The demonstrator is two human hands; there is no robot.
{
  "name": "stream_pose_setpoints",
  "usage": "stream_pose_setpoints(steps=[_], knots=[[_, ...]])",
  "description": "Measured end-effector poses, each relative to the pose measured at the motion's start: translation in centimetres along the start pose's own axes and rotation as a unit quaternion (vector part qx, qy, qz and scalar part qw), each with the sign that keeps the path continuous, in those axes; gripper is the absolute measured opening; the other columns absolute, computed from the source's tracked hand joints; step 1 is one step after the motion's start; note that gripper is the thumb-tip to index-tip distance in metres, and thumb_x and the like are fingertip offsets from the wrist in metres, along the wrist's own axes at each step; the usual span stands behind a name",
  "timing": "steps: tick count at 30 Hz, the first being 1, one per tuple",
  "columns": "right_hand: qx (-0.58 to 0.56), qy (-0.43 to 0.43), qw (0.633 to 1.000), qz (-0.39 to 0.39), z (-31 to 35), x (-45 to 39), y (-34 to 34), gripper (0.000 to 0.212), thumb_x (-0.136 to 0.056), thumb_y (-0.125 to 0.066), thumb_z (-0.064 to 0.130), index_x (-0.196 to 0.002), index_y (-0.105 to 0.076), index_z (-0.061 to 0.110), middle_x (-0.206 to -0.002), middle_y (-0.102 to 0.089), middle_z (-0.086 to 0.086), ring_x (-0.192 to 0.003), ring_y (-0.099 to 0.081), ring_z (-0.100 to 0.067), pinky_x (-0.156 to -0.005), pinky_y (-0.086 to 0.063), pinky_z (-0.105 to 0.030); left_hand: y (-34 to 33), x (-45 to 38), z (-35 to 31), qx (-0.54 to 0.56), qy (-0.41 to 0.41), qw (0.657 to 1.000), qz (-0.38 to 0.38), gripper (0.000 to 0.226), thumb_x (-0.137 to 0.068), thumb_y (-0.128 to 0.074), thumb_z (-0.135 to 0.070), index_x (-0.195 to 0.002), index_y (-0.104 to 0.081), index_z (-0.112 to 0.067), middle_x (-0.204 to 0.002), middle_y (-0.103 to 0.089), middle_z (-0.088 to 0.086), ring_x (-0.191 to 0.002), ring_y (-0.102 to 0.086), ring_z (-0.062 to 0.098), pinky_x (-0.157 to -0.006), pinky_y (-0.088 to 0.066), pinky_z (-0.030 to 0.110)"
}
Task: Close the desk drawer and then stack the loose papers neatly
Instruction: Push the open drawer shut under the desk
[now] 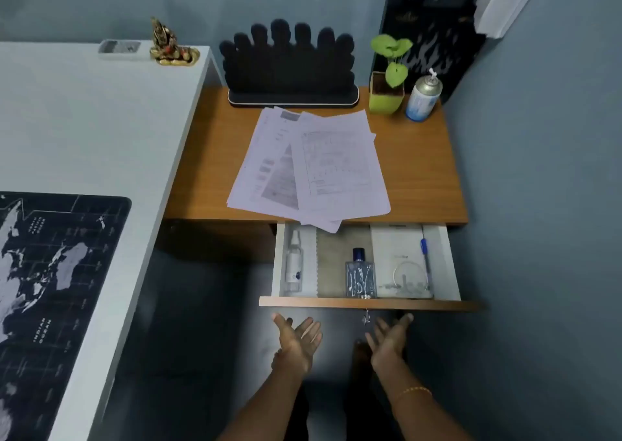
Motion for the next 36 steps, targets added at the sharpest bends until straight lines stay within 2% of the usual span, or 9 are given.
stream_pose_setpoints(steps=[8,10,16,21,27,30,34,36], knots=[[-0.020,0.018,0.999,-0.024,0.5,-1.4,-1.2,0.054,-0.099,-0.030,0.048,-0.137,-0.040,0.011,-0.137,-0.051,-0.024,-0.124,-0.051,-0.035,-0.100,-0.046,-0.051,-1.8,-1.7,-1.0,0.035,-0.016,0.999,-0.022,0.075,-0.090,-0.023,-0.065,-0.144,-0.026,-0.014,-0.144,-0.040,0.029,-0.131,-0.044,0.040,-0.114,-0.033,0.045],[-0.016,0.015,0.999,-0.032,0.2,-1.8,-1.2,0.052,-0.098,-0.031,0.048,-0.136,-0.041,0.012,-0.135,-0.052,-0.025,-0.117,-0.055,-0.035,-0.096,-0.048,-0.051,-1.8,-2.4,-0.8,0.028,-0.009,0.999,-0.030,0.072,-0.092,-0.023,-0.061,-0.144,-0.026,-0.011,-0.144,-0.040,0.029,-0.131,-0.043,0.040,-0.114,-0.033,0.045],[-0.024,0.027,0.999,-0.041,0.3,-2.7,-1.8,0.048,-0.099,-0.031,0.045,-0.137,-0.039,0.016,-0.132,-0.054,-0.027,-0.117,-0.056,-0.040,-0.094,-0.049,-0.052,-2.5,-3.6,-1.1,0.011,-0.012,0.999,-0.034,0.068,-0.095,-0.023,-0.057,-0.142,-0.029,-0.008,-0.142,-0.043,0.029,-0.129,-0.046,0.040,-0.112,-0.035,0.046],[-0.037,0.030,0.999,-0.027,1.7,-3.7,-3.8,0.049,-0.099,-0.033,0.045,-0.137,-0.040,0.014,-0.129,-0.056,-0.027,-0.100,-0.059,-0.034,-0.095,-0.051,-0.047,-4.1,-4.7,-2.2,0.021,-0.011,1.000,-0.015,0.071,-0.093,-0.025,-0.059,-0.144,-0.026,-0.008,-0.141,-0.044,0.029,-0.129,-0.047,0.040,-0.112,-0.036,0.046],[-0.046,0.024,0.998,-0.032,3.0,-5.2,-6.6,0.053,-0.097,-0.037,0.048,-0.135,-0.042,0.011,-0.129,-0.056,-0.027,-0.111,-0.060,-0.036,-0.086,-0.053,-0.042,-6.4,-6.3,-3.8,0.030,-0.011,0.999,-0.003,0.072,-0.093,-0.026,-0.059,-0.144,-0.024,-0.009,-0.143,-0.042,0.028,-0.129,-0.047,0.039,-0.113,-0.036,0.045],[-0.073,0.018,0.996,-0.037,3.7,-5.9,-8.1,0.055,-0.095,-0.042,0.049,-0.132,-0.044,0.010,-0.128,-0.056,-0.026,-0.102,-0.060,-0.033,-0.088,-0.053,-0.040,-7.8,-7.0,-4.6,0.037,-0.012,0.999,0.004,0.073,-0.093,-0.027,-0.060,-0.145,-0.025,-0.009,-0.143,-0.042,0.028,-0.129,-0.047,0.039,-0.113,-0.035,0.045],[-0.083,0.021,0.996,-0.039,4.7,-6.7,-9.8,0.060,-0.094,-0.037,0.055,-0.132,-0.044,0.009,-0.121,-0.059,-0.020,-0.082,-0.063,-0.027,-0.099,-0.051,-0.040,-9.5,-7.6,-5.7,0.055,-0.006,0.998,0.015,0.076,-0.090,-0.025,-0.064,-0.146,-0.025,-0.013,-0.144,-0.042,0.026,-0.130,-0.047,0.038,-0.113,-0.035,0.044],[-0.091,0.016,0.995,-0.037,5.4,-6.9,-10.8,0.055,-0.094,-0.036,0.055,-0.122,-0.049,0.008,-0.122,-0.060,-0.022,-0.085,-0.063,-0.029,-0.100,-0.051,-0.042,-10.2,-7.7,-6.0,0.072,-0.005,0.997,0.023,0.078,-0.089,-0.020,-0.068,-0.146,-0.027,-0.016,-0.145,-0.041,0.025,-0.131,-0.045,0.038,-0.114,-0.034,0.045]])
Point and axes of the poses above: each hand's wrist, its own x-axis away from the middle knuckle, its own y-axis out of the back of the hand, z = x × y, the point moved 9 cm from there along -x, towards the middle knuckle
